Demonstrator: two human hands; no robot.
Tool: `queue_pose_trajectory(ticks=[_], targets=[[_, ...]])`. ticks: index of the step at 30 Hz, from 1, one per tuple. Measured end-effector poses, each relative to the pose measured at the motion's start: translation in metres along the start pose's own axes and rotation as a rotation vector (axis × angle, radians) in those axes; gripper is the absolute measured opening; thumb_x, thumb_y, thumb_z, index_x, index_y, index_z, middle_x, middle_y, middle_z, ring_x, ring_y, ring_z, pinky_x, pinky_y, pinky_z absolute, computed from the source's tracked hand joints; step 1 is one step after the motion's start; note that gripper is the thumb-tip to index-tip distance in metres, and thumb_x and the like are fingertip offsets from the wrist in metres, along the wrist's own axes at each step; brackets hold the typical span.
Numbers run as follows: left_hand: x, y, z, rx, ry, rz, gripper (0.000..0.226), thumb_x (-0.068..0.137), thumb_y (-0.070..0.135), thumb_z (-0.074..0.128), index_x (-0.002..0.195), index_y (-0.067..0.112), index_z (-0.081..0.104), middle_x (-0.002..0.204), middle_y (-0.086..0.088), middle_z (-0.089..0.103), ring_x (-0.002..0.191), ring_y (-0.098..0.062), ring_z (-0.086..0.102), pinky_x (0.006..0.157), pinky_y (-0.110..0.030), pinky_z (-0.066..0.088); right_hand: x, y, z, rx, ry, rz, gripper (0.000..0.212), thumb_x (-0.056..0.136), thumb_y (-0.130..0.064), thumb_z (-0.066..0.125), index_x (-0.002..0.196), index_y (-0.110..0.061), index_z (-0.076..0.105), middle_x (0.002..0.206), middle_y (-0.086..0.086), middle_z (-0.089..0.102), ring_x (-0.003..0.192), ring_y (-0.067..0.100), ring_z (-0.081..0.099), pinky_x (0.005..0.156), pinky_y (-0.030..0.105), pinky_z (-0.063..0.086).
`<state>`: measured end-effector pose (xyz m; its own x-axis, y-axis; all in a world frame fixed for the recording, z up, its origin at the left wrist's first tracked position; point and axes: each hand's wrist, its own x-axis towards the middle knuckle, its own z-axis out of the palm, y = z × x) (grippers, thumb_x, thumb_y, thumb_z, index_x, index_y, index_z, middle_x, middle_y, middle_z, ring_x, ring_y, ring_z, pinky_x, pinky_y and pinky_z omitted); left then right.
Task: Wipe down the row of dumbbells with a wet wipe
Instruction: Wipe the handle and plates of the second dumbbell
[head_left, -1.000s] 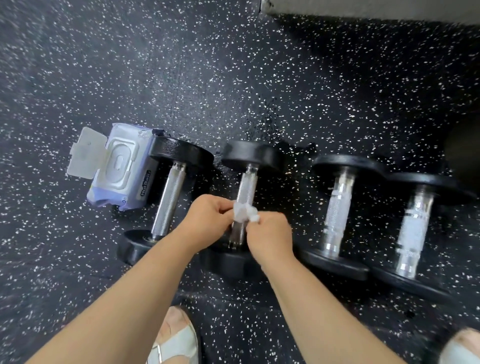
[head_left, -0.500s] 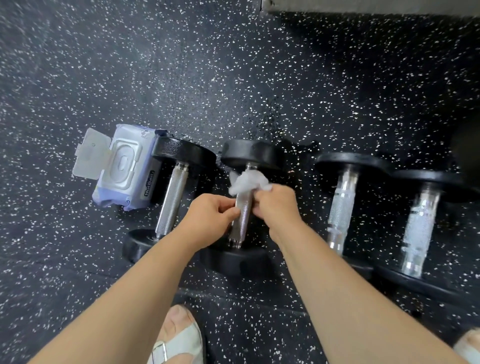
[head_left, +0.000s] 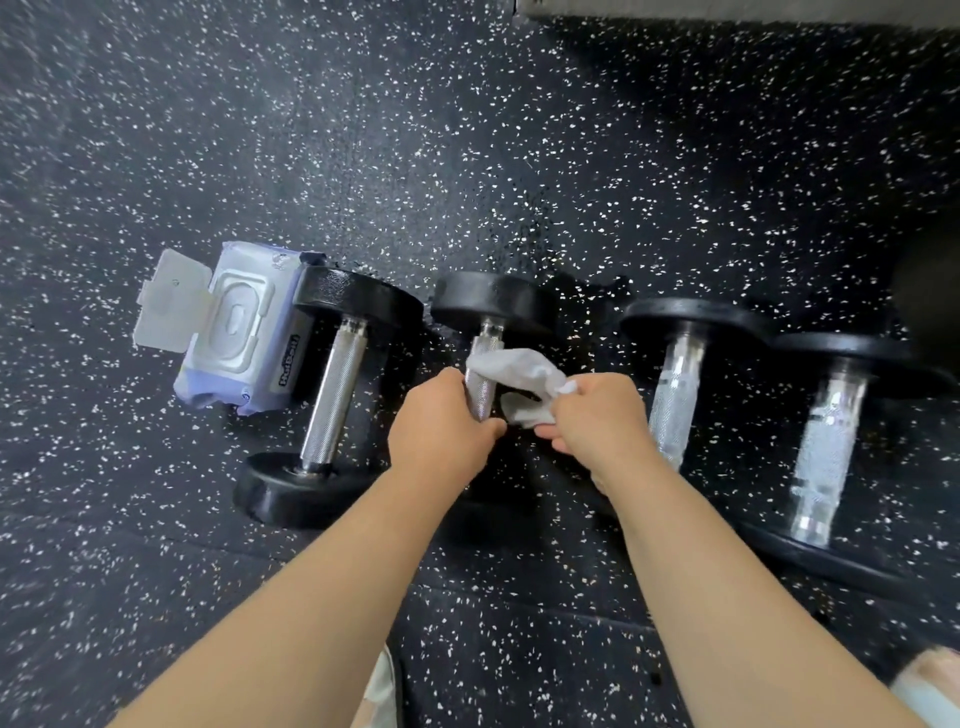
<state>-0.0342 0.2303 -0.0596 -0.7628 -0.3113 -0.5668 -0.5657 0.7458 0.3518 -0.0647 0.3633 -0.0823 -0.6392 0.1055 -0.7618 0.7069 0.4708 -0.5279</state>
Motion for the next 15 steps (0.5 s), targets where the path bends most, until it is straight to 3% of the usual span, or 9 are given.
queue_pose_trajectory(ticks=[4,7,12,15], targets=[[0.001,0.003,0.005,-0.031,-0.016,-0.014,0.025,0.080,0.025,0.072,0.084,0.009,0.054,0.076,-0.002,0.054,0.073,-0.023,0.055,0.065,-0.034,0.047,-0.006,-0.003,-0.021,-0.029,0.096,-0.050,0.025,0.079,-0.018,0.043,0.063,-0.022,0.060,0.078,0.008,0.071,0.077,0.031,0.070,0.074,0.049,0.057],[0.004,0.003,0.007,-0.120,-0.065,-0.031,0.021,0.079,0.019,0.073,0.079,0.006,0.056,0.069,-0.002,0.053,0.064,-0.021,0.053,0.065,-0.036,0.051,-0.009,0.001,-0.032,-0.039,0.135,-0.040,0.021,0.079,-0.010,0.043,0.073,-0.009,0.063,0.082,0.016,0.071,0.079,0.034,0.070,0.074,0.053,0.057],[0.003,0.013,0.013,-0.387,-0.315,0.011,0.011,0.083,0.015,0.072,0.079,0.009,0.064,0.071,-0.006,0.061,0.065,-0.017,0.057,0.066,-0.033,0.051,-0.014,0.002,-0.040,-0.058,0.124,-0.032,0.022,0.084,-0.005,0.043,0.073,-0.005,0.062,0.090,0.019,0.069,0.084,0.036,0.069,0.074,0.054,0.057],[0.007,0.018,0.019,-0.473,-0.417,0.036,0.010,0.082,0.012,0.072,0.086,0.003,0.067,0.078,-0.010,0.064,0.072,-0.019,0.058,0.076,-0.039,0.054,-0.013,0.000,-0.044,-0.097,0.121,-0.035,0.024,0.086,-0.007,0.043,0.070,-0.002,0.061,0.086,0.018,0.070,0.082,0.033,0.069,0.068,0.042,0.057]])
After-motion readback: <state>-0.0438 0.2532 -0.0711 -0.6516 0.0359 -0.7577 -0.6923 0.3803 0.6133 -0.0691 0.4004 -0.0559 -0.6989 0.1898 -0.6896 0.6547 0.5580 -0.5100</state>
